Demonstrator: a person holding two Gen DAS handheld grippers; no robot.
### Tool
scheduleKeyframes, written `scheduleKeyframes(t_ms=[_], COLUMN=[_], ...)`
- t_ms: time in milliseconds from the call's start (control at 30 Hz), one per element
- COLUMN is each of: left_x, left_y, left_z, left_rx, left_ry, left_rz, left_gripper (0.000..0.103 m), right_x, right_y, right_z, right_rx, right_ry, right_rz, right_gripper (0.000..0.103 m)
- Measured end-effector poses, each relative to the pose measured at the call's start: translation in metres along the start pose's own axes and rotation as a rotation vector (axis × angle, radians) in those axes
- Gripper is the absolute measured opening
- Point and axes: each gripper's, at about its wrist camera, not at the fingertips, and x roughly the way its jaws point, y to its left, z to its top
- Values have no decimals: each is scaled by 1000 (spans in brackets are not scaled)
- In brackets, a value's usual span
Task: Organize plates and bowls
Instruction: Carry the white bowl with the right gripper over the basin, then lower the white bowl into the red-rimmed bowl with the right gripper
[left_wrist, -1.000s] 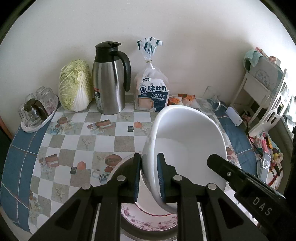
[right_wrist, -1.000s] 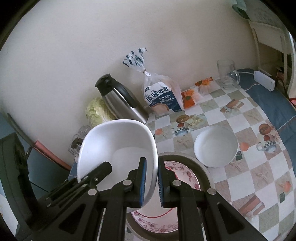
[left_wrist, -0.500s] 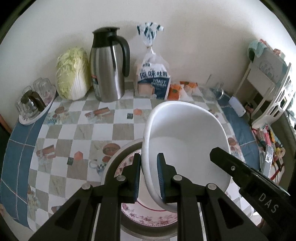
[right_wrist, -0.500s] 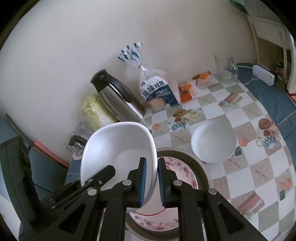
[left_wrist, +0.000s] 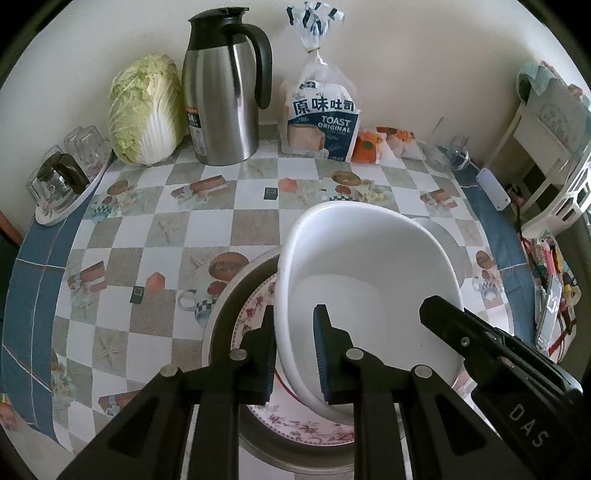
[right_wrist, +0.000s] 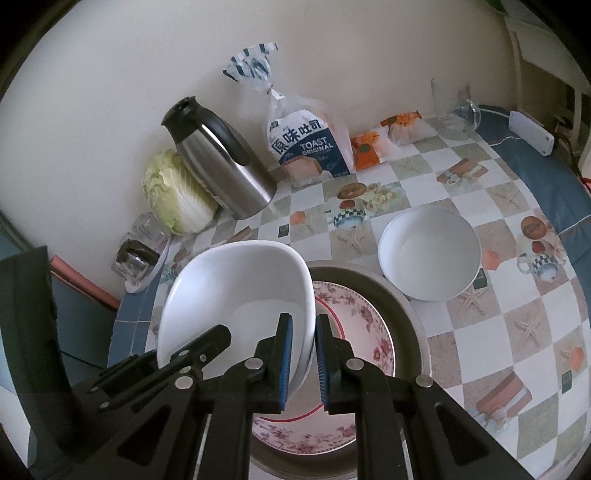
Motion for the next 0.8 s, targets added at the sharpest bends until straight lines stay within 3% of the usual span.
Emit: scheduleKeyframes(t_ms=[800], left_x=[19], left_y=[-11], left_z=[-4], left_rx=[68], left_ry=[66], left_rz=[59], left_gripper=[19], right_x=[14], right_y=[-7], right_z=[-2], right_rx=[17], right_ry=[50], right_rz=[-30], right_gripper=[16])
